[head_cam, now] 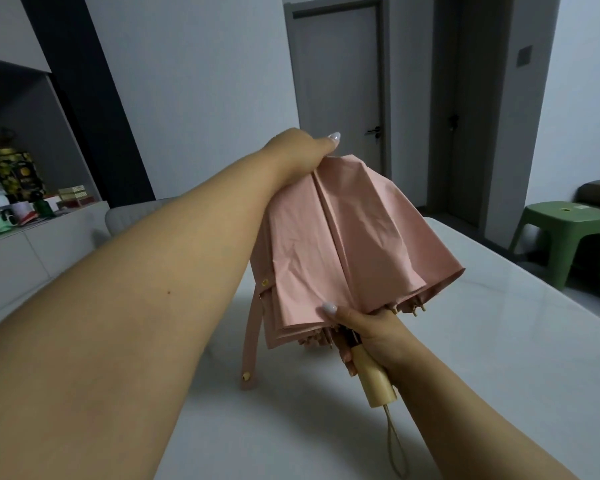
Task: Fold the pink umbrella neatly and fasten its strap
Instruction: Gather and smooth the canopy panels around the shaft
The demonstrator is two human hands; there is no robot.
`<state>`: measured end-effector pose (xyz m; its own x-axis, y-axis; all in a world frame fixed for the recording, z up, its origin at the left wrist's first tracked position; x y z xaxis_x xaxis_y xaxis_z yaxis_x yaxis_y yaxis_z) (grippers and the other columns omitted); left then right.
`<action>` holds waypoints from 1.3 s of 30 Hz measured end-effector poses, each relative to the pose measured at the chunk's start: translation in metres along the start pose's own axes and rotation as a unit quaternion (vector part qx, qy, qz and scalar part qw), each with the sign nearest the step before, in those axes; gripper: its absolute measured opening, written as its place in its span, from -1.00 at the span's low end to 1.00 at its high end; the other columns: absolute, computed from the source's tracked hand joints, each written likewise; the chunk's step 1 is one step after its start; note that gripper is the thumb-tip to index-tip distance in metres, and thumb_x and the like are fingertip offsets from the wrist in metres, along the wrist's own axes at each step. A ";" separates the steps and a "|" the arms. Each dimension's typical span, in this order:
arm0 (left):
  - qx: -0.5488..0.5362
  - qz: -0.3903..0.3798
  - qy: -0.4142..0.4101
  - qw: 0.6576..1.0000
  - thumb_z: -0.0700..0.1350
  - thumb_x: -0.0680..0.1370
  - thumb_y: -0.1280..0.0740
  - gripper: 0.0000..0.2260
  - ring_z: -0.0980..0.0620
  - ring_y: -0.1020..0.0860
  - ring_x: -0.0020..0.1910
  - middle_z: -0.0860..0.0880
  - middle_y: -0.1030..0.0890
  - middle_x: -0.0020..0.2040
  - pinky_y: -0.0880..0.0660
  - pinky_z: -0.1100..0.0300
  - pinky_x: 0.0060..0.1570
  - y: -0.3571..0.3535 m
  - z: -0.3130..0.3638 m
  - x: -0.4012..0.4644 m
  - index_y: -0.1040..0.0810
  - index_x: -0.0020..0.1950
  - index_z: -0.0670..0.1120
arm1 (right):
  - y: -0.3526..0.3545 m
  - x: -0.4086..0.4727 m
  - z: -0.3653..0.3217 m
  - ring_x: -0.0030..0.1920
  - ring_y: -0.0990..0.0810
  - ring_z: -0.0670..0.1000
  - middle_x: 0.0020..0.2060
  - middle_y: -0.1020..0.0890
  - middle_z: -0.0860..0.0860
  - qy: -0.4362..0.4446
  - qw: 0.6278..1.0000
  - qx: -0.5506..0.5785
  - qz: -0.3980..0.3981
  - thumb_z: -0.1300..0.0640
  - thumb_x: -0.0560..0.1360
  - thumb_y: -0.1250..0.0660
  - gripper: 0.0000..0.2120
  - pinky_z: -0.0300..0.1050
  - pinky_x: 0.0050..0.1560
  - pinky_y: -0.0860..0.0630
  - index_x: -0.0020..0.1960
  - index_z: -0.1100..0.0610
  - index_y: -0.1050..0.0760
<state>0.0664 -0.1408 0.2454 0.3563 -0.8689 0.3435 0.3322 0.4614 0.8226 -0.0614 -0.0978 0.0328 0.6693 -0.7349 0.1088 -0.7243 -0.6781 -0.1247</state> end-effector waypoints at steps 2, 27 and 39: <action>-0.108 -0.031 0.014 0.994 0.31 0.50 -0.25 -0.52 -0.06 -0.61 0.03 -0.07 -0.65 0.09 -0.50 0.09 0.04 0.000 -0.001 -0.001 -0.63 0.06 -0.08 | 0.000 0.001 0.001 -0.55 -0.46 0.01 -0.52 -0.54 0.05 0.001 1.000 -0.008 -0.001 0.01 0.42 -0.44 -0.70 -0.12 -0.48 -0.46 -0.28 0.24 -0.53; -0.128 -0.135 0.040 0.982 -0.23 0.48 -0.39 -0.83 0.00 -0.56 -0.04 0.00 -0.65 -0.18 -0.41 0.03 0.23 0.015 0.004 -0.021 -0.64 -0.31 -0.08 | -0.004 0.000 0.005 -0.55 -0.46 0.00 -0.52 -0.54 0.05 -0.023 0.999 -0.025 -0.014 0.10 0.48 -0.40 -0.77 -0.16 -0.48 -0.47 -0.22 0.27 -0.52; -0.100 -0.088 0.049 0.990 0.12 0.11 -0.58 -0.49 -0.02 -0.56 0.16 -0.03 -0.67 0.06 -0.37 -0.02 0.29 0.017 -0.011 -0.011 -0.67 -0.02 -0.06 | -0.003 0.000 0.007 -0.54 -0.47 0.02 -0.46 -0.54 0.11 -0.036 0.999 -0.016 -0.002 0.12 0.47 -0.41 -0.79 -0.15 -0.49 -0.46 -0.16 0.29 -0.53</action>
<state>0.0780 -0.1219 0.2506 0.3563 -0.9224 0.1489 0.5596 0.3383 0.7566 -0.0583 -0.0960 0.0259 0.6812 -0.7311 0.0373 -0.7261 -0.6813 -0.0932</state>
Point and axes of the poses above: each hand's wrist, its own x-axis towards the middle knuckle, its own y-axis out of the back of the hand, z = x × y, the point moved 6 cm from there along x, towards the middle knuckle
